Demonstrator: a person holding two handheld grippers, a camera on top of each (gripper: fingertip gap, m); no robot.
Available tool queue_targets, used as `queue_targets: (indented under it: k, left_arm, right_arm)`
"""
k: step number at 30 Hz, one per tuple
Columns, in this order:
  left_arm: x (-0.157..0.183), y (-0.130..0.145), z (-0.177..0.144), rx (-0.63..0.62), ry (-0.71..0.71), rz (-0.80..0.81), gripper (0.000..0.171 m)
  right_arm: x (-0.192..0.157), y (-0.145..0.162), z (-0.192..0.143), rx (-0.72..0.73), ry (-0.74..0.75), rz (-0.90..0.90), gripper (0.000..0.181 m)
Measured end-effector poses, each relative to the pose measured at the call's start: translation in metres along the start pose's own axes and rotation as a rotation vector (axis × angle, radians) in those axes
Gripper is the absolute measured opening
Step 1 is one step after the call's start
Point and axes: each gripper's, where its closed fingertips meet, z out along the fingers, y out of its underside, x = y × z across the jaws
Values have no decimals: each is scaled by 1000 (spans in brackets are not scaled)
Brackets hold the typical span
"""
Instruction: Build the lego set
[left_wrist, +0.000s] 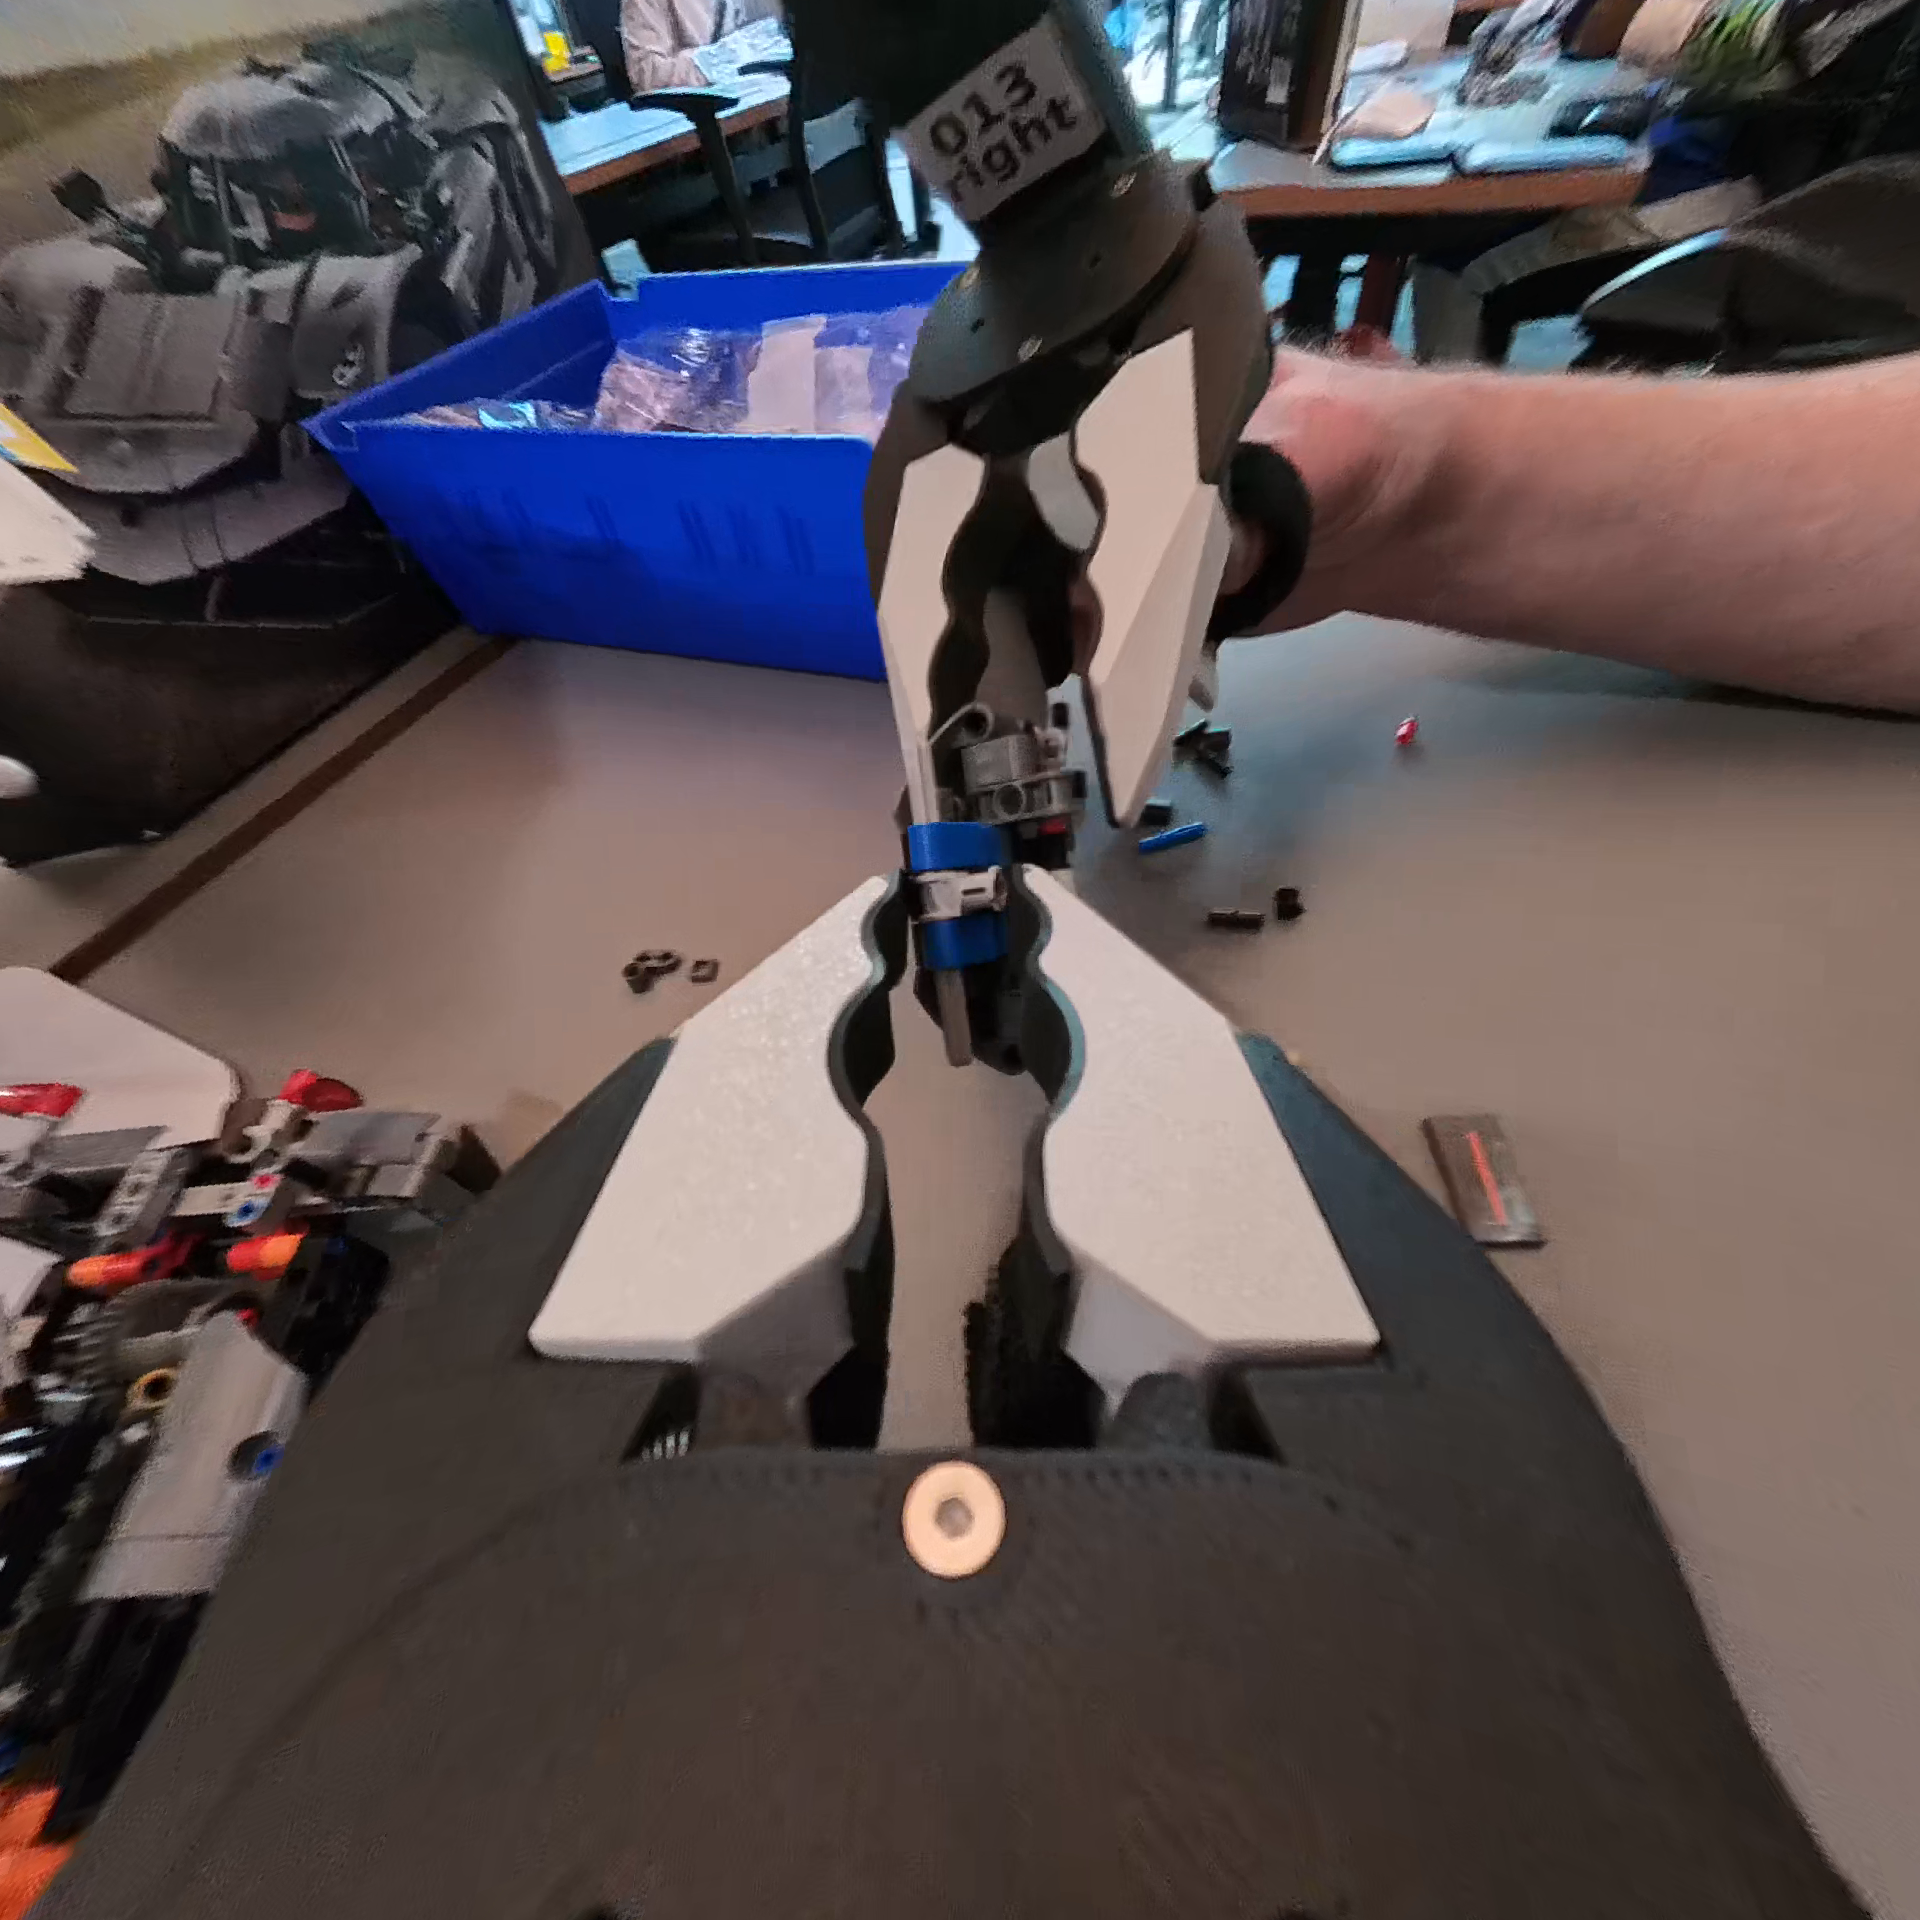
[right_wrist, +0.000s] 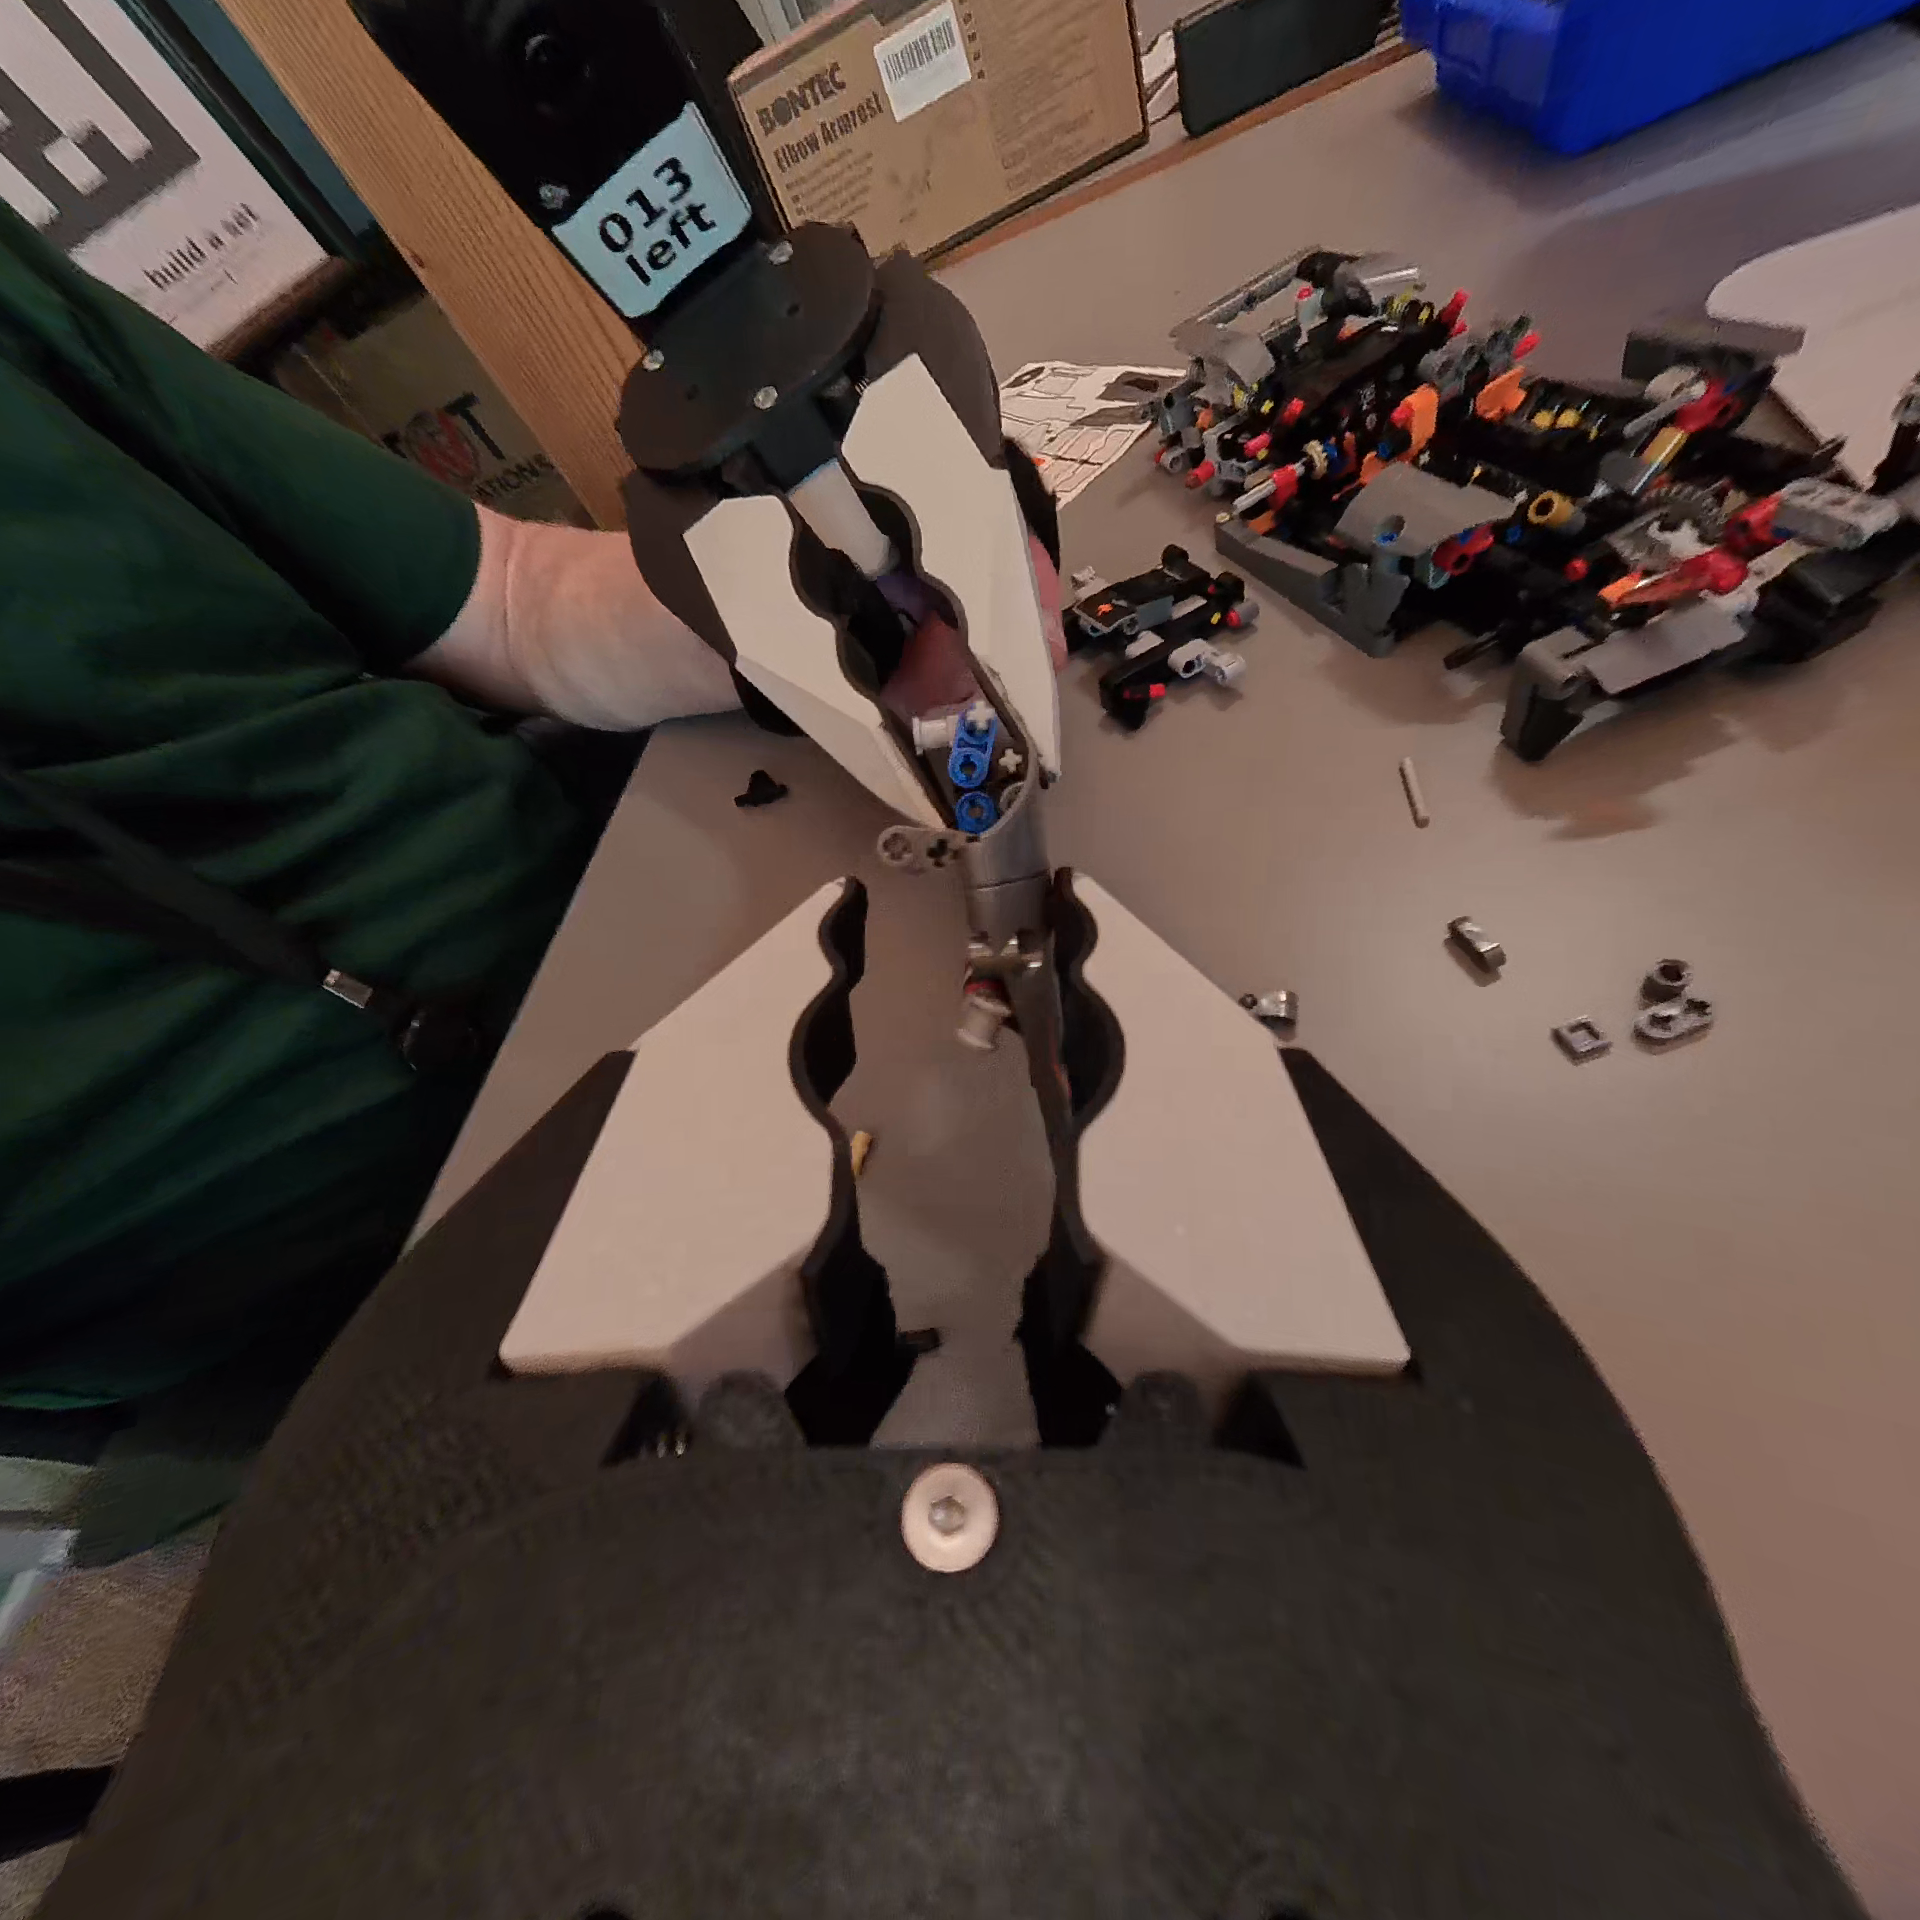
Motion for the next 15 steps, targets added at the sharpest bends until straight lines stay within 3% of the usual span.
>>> queue_targets:
  k: [6, 15]
  left_arm:
    - [0, 0, 0, -64, -129, 229, 16]
    - [2, -2, -1, -92, -195, 360, 16]
  right_arm:
    - [4, 0, 3, -43, 116, -140, 32]
    - [1, -4, 4, -2, 59, -60, 32]
